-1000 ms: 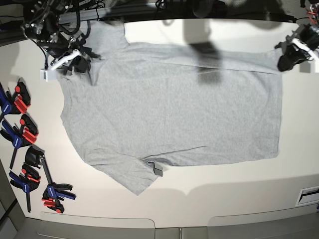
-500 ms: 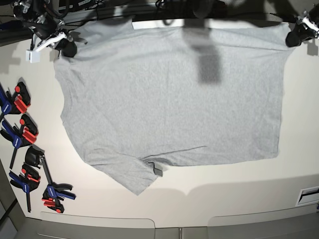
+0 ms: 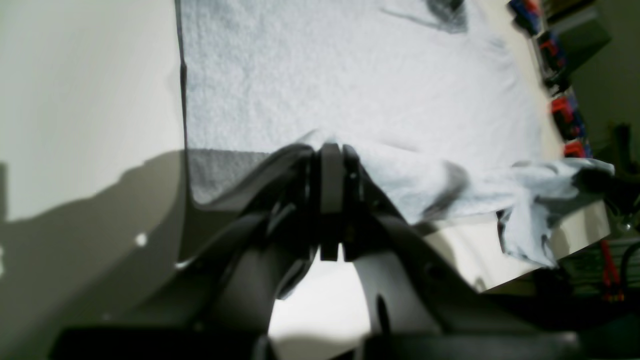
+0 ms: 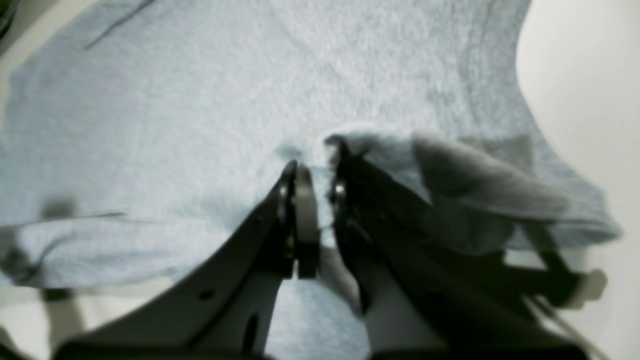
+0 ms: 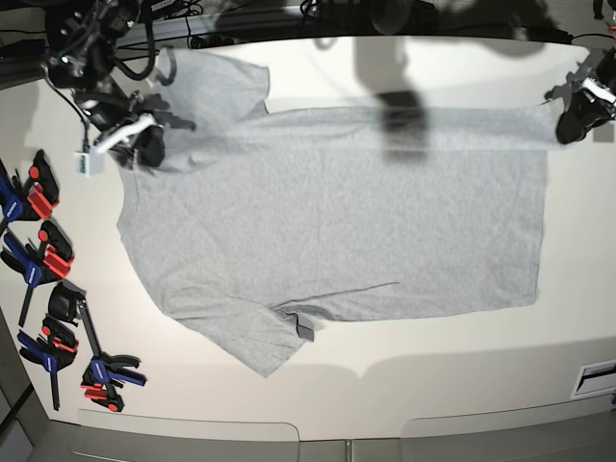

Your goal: Fold the T-shirt properly

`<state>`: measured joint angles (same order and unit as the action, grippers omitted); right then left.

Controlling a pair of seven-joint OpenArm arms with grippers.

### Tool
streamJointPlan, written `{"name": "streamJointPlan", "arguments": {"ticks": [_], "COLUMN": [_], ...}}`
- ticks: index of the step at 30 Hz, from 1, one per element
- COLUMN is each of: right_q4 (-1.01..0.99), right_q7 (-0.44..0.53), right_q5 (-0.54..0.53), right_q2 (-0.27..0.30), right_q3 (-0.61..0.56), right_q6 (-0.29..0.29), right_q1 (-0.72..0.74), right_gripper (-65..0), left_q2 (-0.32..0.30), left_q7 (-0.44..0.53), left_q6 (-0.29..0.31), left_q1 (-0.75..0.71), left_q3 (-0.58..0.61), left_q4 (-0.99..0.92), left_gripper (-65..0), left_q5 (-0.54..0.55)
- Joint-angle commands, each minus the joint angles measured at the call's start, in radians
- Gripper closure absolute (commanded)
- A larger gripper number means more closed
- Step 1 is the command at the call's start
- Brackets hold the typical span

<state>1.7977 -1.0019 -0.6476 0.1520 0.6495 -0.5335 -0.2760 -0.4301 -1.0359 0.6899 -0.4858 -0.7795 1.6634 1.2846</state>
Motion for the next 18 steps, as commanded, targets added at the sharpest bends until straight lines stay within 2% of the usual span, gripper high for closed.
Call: {"name": "streamJointPlan", "arguments": {"ticks": [1,4,7,11,18], "right_q4": [0.002,-0.049,-0.104,-0.154,-0.165], "right_q7": [0.041,0.087,0.109,0.116,0.145], "right_q5": [0.012,0.098,0.125,0.125,0.158], "right_q2": [0.014,0.014,0.016,0.029,0.031], "right_q3": [-0.012,-0.045,-0.048,-0.048,-0.047], "right_q6": [0.008,0.048,0.071,0.071,0.104], "right_q1": [0.019,0.053,0.087,0.119,0.130], "right_gripper": [0.0,0.0,0.0,0.0,0.0], "left_q2": [-0.019,-0.019,-0.020,-0.019,-0.019], "left_q7": [0.035,0.110,0.170,0.249,0.256], "left_q6": [0.008,0.008,0.008,0.008,0.008], "left_q1": [0.008,0.009,0.010,0.010,0.010], "left_q3": [0.005,0.039,0.042,0.041,0.041], "left_q4": [0.013,0.013,0.013,0.013,0.013], "left_gripper": [0.0,0.0,0.0,0.0,0.0], "left_q5": [-0.011,-0.136,-0.235,-0.315,-0.379]}}
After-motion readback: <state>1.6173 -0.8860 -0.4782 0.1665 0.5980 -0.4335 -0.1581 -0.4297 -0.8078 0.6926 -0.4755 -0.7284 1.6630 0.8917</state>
